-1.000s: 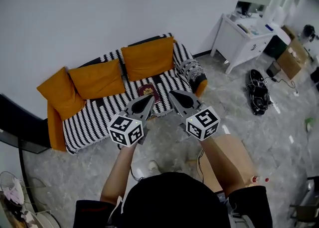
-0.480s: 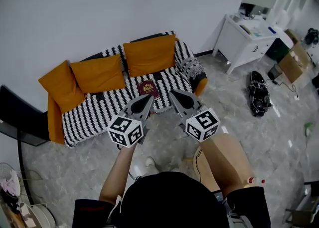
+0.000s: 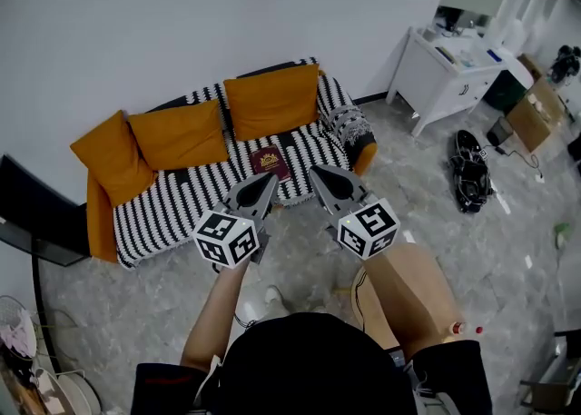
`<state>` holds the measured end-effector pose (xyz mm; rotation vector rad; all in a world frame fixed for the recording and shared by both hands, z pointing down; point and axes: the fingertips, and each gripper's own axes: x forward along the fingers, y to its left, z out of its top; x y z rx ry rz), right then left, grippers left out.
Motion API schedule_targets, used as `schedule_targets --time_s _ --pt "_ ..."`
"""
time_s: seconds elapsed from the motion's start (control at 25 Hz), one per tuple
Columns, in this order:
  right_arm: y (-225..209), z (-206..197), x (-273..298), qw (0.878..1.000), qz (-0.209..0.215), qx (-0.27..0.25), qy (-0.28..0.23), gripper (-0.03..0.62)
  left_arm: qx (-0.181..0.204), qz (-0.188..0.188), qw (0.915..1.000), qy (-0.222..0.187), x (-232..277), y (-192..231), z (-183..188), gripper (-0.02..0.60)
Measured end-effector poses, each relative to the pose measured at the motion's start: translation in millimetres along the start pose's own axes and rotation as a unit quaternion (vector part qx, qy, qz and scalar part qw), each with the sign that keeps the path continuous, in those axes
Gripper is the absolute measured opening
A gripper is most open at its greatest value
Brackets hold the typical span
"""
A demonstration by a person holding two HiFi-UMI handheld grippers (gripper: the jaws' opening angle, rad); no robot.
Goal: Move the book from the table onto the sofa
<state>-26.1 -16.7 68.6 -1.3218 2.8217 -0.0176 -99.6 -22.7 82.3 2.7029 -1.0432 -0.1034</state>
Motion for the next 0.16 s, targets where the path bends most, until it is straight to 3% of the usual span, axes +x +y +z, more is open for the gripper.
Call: schedule_targets --time_s 0.16 --pt "0.0 -0.1 -0.7 1.000 0.000 -0.001 -0.001 0.015 -0.029 -0.011 0.9995 -0.008 1.3 -0.7 1.4 0.017"
